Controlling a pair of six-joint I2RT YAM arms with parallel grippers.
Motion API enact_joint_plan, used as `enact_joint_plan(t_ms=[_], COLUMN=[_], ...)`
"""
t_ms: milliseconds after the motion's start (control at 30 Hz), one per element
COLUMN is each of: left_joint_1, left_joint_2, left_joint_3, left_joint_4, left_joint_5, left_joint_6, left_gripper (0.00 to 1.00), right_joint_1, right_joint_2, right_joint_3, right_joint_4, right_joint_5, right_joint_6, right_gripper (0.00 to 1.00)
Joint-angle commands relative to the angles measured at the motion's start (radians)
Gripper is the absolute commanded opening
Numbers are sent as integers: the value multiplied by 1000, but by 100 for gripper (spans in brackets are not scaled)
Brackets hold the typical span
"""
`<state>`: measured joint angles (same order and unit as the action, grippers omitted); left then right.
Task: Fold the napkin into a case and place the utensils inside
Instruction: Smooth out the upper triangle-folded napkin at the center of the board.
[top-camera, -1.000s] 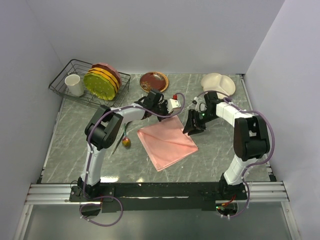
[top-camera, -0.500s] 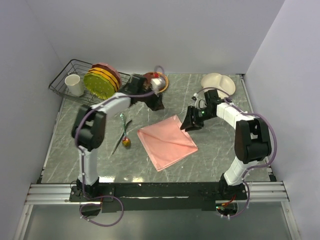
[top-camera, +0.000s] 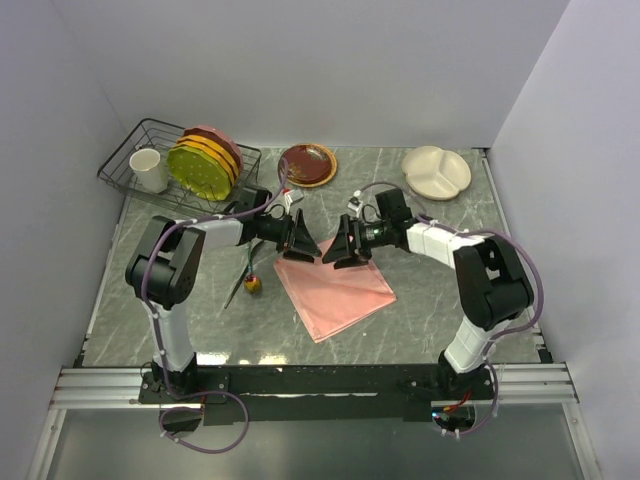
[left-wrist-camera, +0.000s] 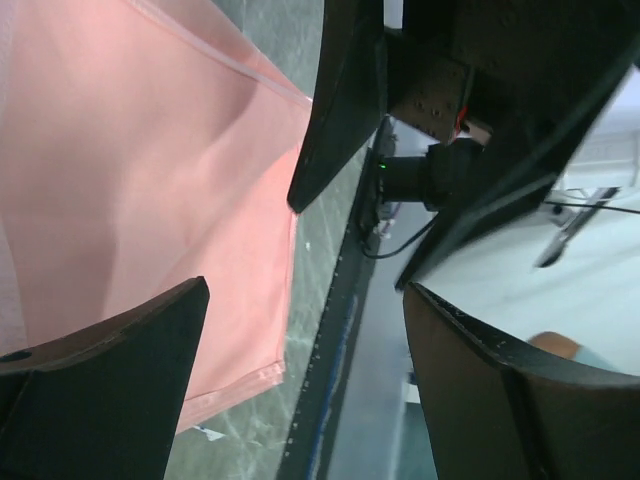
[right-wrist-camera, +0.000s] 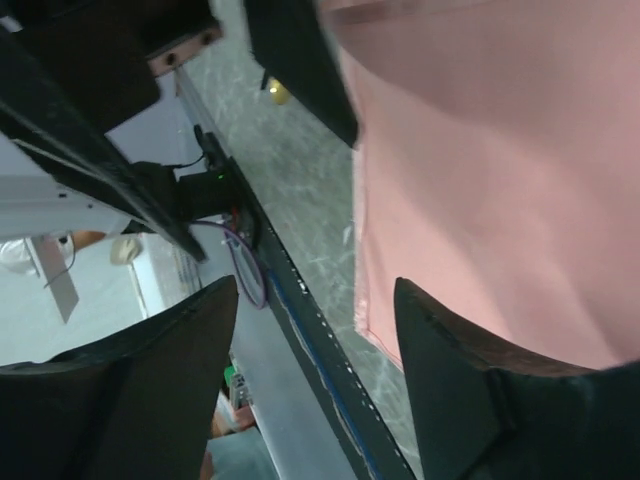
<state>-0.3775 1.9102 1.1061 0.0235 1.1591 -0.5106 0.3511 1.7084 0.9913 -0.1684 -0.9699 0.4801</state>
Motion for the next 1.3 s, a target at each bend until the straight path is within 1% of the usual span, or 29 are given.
enact_joint_plan(t_ms=[0, 100, 167, 300, 533, 700, 767, 900, 1033, 1133, 1267], left_joint_1=[-3, -4, -4, -1, 40, 42, 45, 54, 58, 61, 63], left_joint_2=[12, 47, 75, 118, 225, 270, 279, 289, 293, 294, 296], left_joint_3=[11, 12, 24, 35, 75, 116, 115, 95, 78, 71, 67], left_joint_4=[113, 112, 66, 38, 18, -95, -109, -117, -83, -68, -59], left_joint_5=[88, 90, 85, 74, 53, 59, 50, 37, 30, 21, 13], left_joint_6=[-120, -120, -77, -31, 21, 104, 135, 141, 112, 93, 89], left_gripper=[85, 83, 82, 82, 80, 79, 78, 75, 74, 73, 73], right_joint_1=[29, 31, 31, 22, -30, -78, -96, -145, -185, -218, -236], right_joint_2=[58, 101, 126, 183, 226, 234, 232, 229, 214, 198, 171], right_joint_3=[-16, -14, -10, -6, -28, -60, -77, -89, -100, -108, -102], right_joint_4=[156, 165, 155, 119, 29, -42, -62, -137, -227, -281, -301], right_joint_5=[-58, -66, -69, -73, -53, -49, -46, -32, 10, 25, 53], right_joint_6=[78, 80, 52, 3, -129, -195, -219, -296, -411, -454, -451], right_gripper=[73, 73, 73, 72, 70, 69, 69, 69, 69, 68, 68])
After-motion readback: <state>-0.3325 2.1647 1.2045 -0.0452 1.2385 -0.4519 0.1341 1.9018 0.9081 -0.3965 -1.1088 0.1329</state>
